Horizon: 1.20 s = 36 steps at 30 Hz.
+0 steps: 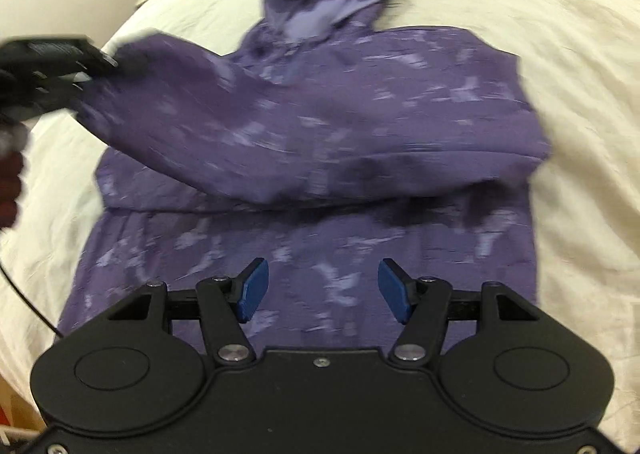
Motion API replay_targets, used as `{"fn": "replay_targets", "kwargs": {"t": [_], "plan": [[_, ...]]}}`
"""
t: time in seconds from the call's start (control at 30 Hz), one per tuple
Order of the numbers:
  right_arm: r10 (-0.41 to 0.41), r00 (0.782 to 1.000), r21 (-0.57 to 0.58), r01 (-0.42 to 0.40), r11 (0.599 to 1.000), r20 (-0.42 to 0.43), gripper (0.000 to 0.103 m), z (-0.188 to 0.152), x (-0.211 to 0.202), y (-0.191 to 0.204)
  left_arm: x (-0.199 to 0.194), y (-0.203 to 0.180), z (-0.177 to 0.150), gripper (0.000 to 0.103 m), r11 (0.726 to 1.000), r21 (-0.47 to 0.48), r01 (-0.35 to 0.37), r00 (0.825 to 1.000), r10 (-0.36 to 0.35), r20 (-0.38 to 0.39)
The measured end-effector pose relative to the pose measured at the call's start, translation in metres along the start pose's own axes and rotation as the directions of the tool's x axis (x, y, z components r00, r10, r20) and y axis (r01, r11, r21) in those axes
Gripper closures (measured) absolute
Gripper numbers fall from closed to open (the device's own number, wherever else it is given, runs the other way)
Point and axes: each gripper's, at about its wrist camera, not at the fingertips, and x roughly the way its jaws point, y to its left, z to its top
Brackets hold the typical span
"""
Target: Fold large clothes
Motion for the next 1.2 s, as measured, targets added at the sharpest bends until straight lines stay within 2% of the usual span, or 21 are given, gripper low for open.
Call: {"fn": "replay_targets", "kwargs": {"t": [0.1,0.2,0.4,0.53,0.6,0.67,0.73,0.83,0.93,1.0,1.07,1.2], "plan": [[-0.031,0.999,0.069,0.029,0.997,0.028,0.037,0.008,-0.002,-0.024,0.007,0.009,0.004,0.084,0.998,0.000,-0.071,0.997,0.071,-0.018],[-0.072,0.995,0.145,0.061,0.987,0.066,0.037,0.019,-0.006,-0.049,0.021,0.025,-0.003,0.084,0.990,-0.041,-0.133,0.988,0.129,-0.083],[-0.169,0.979,0.253,0.135,0.958,0.116,0.037,0.034,-0.009,-0.089,0.033,0.048,-0.018,0.084,0.977,-0.077,-0.200,0.968,0.185,-0.168],[-0.195,0.972,0.269,0.154,0.951,0.134,0.048,0.054,-0.004,-0.108,0.043,0.054,-0.022,0.084,0.973,-0.070,-0.222,0.959,0.204,-0.198],[-0.219,0.969,0.276,0.181,0.944,0.112,0.053,0.059,0.007,-0.114,0.050,0.059,-0.025,0.083,0.968,-0.083,-0.236,0.954,0.214,-0.210],[-0.210,0.977,0.280,0.195,0.940,0.025,0.062,0.056,0.025,-0.121,0.053,0.064,-0.029,0.083,0.963,-0.107,-0.249,0.949,0.220,-0.224],[-0.217,0.973,0.263,0.229,0.937,-0.073,0.062,0.047,0.041,-0.123,0.055,0.069,-0.033,0.083,0.960,-0.129,-0.249,0.950,0.216,-0.227],[-0.209,0.973,0.253,0.226,0.941,-0.095,0.062,0.038,0.035,-0.122,0.055,0.073,-0.036,0.083,0.961,-0.140,-0.239,0.953,0.205,-0.221],[-0.221,0.975,0.254,0.213,0.944,0.004,0.060,0.043,0.008,-0.122,0.055,0.077,-0.037,0.083,0.963,-0.149,-0.223,0.957,0.188,-0.220],[-0.217,0.972,0.263,0.186,0.947,0.091,0.056,0.055,-0.007,-0.125,0.057,0.080,-0.039,0.082,0.962,-0.167,-0.217,0.960,0.178,-0.218],[-0.205,0.968,0.277,0.159,0.947,0.143,0.055,0.073,-0.012,-0.131,0.058,0.081,-0.040,0.082,0.959,-0.182,-0.215,0.961,0.175,-0.215],[-0.148,0.976,0.318,0.090,0.944,0.162,0.054,0.111,0.009,-0.149,0.061,0.080,-0.041,0.082,0.958,-0.186,-0.220,0.960,0.180,-0.214]]}}
